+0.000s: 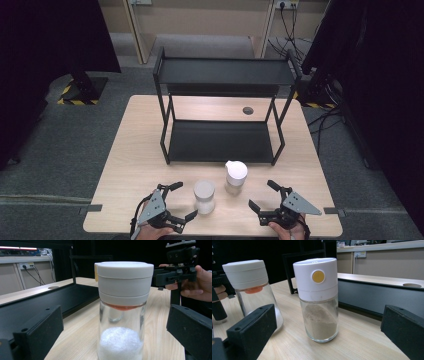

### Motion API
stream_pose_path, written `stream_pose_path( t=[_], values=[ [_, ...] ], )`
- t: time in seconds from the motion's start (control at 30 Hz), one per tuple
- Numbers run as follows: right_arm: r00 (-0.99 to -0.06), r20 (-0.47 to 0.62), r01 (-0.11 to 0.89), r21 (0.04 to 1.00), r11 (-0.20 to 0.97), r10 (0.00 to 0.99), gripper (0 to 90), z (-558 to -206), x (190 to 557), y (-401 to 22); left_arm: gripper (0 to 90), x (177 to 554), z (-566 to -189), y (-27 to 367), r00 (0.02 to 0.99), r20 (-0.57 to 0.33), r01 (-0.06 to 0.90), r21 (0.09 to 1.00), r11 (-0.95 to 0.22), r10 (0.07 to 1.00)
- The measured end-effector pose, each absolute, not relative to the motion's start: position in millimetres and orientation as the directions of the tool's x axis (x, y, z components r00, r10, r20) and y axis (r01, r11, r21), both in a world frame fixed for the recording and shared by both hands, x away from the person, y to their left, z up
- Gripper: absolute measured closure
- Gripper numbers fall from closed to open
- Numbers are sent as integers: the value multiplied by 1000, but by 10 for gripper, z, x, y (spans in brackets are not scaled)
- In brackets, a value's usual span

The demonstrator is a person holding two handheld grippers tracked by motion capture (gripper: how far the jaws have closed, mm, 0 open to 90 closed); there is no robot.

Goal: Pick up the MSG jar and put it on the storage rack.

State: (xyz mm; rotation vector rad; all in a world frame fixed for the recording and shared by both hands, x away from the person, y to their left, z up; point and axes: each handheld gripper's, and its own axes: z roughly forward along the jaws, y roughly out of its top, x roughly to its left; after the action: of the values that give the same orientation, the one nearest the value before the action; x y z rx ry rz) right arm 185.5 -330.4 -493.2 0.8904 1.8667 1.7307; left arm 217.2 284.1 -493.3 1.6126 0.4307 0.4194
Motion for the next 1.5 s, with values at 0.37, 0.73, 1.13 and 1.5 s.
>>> stream_pose_path(
  t=[0.37, 0.73, 1.13, 1.5],
  values=[
    [-694, 112, 162, 987, 4, 711, 6, -4938, 1855, -3303, 0, 2165, -4939, 2819, 861, 8, 34, 997, -73, 508],
    [-695, 117, 163, 987, -3, 710, 6, -4942, 1855, -3304, 1, 2164, -4952, 2780, 870, -24, 56, 997, -51, 492],
    [-693, 114, 157, 988, -5, 712, 6, -4933, 1848, -3307, 3, 2240, -4941, 2671, 881, -35, 73, 995, -62, 472],
    [-698, 114, 159, 987, -3, 707, 6, -4939, 1860, -3297, 8, 2310, -4910, 2584, 885, -40, 81, 994, -68, 463]
  ],
)
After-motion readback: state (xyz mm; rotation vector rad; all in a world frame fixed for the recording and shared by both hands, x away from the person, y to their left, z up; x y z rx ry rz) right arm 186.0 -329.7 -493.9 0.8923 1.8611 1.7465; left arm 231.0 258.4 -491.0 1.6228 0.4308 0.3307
